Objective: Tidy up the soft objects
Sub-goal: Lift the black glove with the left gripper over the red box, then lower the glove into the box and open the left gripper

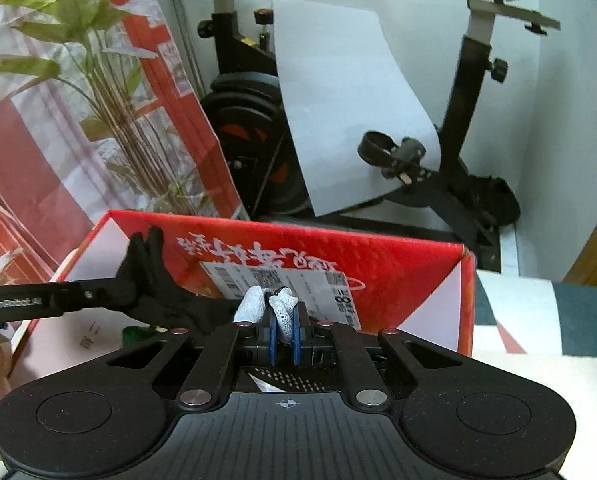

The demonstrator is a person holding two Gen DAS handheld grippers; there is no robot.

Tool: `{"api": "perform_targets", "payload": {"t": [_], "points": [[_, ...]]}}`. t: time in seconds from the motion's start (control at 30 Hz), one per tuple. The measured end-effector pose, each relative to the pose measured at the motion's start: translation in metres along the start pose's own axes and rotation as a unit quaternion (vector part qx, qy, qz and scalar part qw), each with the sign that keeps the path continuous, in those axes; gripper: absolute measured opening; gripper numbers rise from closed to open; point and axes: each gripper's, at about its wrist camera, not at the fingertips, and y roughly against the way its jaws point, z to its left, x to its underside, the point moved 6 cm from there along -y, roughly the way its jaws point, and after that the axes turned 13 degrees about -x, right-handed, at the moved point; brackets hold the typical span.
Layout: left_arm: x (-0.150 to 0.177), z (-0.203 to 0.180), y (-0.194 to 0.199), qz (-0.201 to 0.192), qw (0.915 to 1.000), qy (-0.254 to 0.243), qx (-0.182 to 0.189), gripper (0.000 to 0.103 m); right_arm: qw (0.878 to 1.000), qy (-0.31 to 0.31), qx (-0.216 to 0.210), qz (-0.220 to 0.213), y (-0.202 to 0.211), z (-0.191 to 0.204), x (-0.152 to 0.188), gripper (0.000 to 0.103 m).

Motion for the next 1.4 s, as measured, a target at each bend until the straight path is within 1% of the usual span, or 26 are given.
{"api": "perform_targets", "payload": {"t": [0.07,0.13,0.17,0.2,0.33,0.4,0.5,0.57,0.7,0.8,0.83,0.93,1.0,1.13,1.17,1.23,1.27,1.3,1.4], "points": [[0.001,0.001,-0.001,-0.001,1.0000,-0.007,-0.004,0.021,1.000,-0.004,0.002,-0.001,-0.002,-0.003,0.002,0.007],[0.002,0.001,-0.001,0.000,1.0000,-0.004,-0.005,0.027,1.000,-0.002,0.007,-0.001,-0.003,-0.002,0.002,0.007],[0.002,0.002,-0.001,0.000,1.0000,-0.002,-0.005,0.033,1.000,0.000,0.011,-0.002,-0.004,-0.002,0.002,0.007],[0.002,0.002,0.000,-0.002,1.0000,-0.001,-0.007,0.036,1.000,0.001,0.013,-0.001,-0.005,-0.002,0.002,0.007],[-0.001,-0.002,0.007,-0.017,0.9996,-0.013,-0.016,0.037,1.000,0.003,0.024,0.014,-0.009,-0.002,0.004,0.007],[-0.002,-0.003,0.010,-0.025,0.9994,-0.017,-0.017,0.038,0.999,0.020,0.031,0.023,-0.012,0.003,0.006,0.008],[-0.001,-0.005,0.017,-0.030,0.9992,-0.018,-0.016,0.038,0.996,0.059,0.039,0.050,-0.023,0.015,0.009,0.008],[0.001,-0.006,0.021,-0.035,0.9990,-0.022,-0.017,0.038,0.995,0.069,0.037,0.061,-0.030,0.022,0.009,0.008],[0.000,0.000,0.028,-0.043,0.9985,-0.024,-0.024,0.038,0.995,0.059,0.029,0.070,-0.043,0.029,0.002,0.008],[-0.002,0.005,0.031,-0.046,0.9982,-0.021,-0.032,0.038,0.995,0.038,0.048,0.074,-0.049,0.023,0.000,0.008],[-0.002,0.006,0.032,-0.048,0.9980,-0.022,-0.034,0.038,0.995,0.027,0.055,0.073,-0.048,0.019,0.001,0.008],[-0.002,0.008,0.040,-0.059,0.9969,-0.034,-0.039,0.038,0.995,-0.001,0.071,0.065,-0.036,0.012,0.004,0.014],[0.000,0.006,0.044,-0.064,0.9960,-0.041,-0.047,0.038,0.995,-0.002,0.081,0.055,-0.022,0.013,0.004,0.019],[0.004,0.004,0.061,-0.075,0.9941,-0.052,-0.058,0.039,0.996,-0.004,0.081,0.031,0.012,0.020,0.004,0.021],[0.005,0.003,0.066,-0.078,0.9935,-0.058,-0.060,0.039,0.996,-0.002,0.080,0.026,0.020,0.025,0.005,0.024],[0.008,0.002,0.079,-0.085,0.9920,-0.071,-0.061,0.048,0.997,0.002,0.077,0.018,0.036,0.033,0.010,0.035],[0.010,0.003,0.087,-0.091,0.9911,-0.076,-0.062,0.057,0.997,0.003,0.076,0.014,0.044,0.037,0.013,0.049],[0.012,0.004,0.094,-0.096,0.9904,-0.078,-0.062,0.063,0.997,0.004,0.077,0.010,0.052,0.042,0.017,0.062],[0.016,0.017,0.119,-0.110,0.9880,-0.085,-0.068,0.068,0.997,0.017,0.076,-0.001,0.077,0.057,0.028,0.073]]}}
